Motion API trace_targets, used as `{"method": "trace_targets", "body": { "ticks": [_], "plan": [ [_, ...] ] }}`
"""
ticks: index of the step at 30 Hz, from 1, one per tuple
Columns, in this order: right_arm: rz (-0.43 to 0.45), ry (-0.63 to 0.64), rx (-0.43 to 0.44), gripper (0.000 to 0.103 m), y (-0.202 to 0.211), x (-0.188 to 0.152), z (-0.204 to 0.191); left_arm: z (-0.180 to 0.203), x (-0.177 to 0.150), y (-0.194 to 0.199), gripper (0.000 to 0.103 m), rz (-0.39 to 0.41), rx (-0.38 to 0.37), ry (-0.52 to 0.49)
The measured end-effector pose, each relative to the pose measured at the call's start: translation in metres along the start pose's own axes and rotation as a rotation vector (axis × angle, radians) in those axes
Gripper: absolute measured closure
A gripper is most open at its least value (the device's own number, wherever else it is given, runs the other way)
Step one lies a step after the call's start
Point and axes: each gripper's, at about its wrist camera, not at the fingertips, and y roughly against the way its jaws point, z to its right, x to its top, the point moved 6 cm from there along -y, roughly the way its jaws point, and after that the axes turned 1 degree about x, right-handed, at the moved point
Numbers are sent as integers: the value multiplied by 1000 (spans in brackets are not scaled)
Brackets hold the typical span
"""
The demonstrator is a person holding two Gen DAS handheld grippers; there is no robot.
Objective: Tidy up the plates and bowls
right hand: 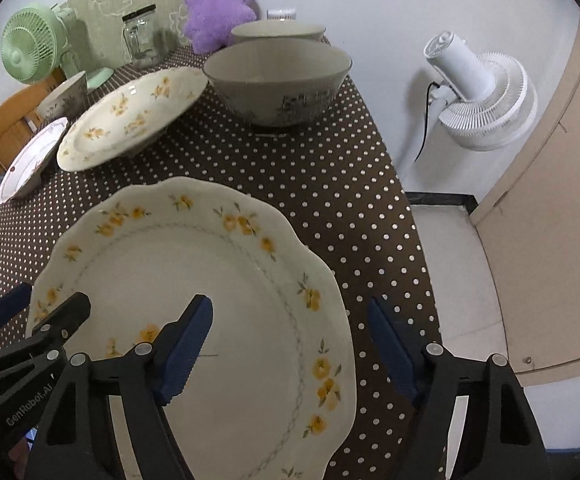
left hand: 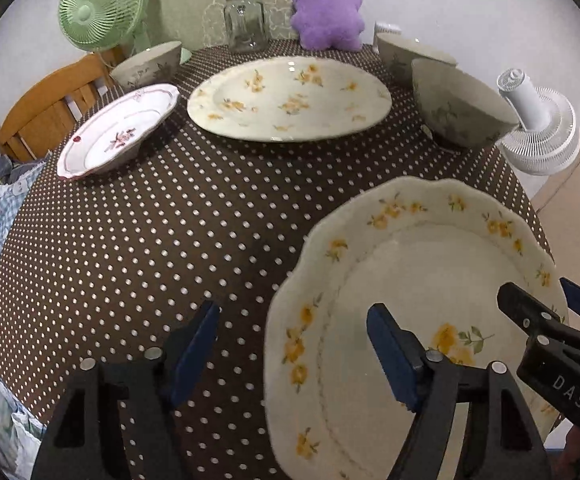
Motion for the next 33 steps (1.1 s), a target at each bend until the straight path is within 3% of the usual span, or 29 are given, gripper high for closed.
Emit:
{"method": "trace_targets", "body": {
  "ticks": [5,13,33],
  "plan": [
    [-38,-3,26,31,-9,-2,0,6,1,-4,33,-19,1,9],
    [-78,16,89,34,-16,2,-1,16,5,-7,37,-38,20,18],
    [-180,13,124,34,-20,7,-17,4,11,-10,39,-104,76,77]
  ]
}}
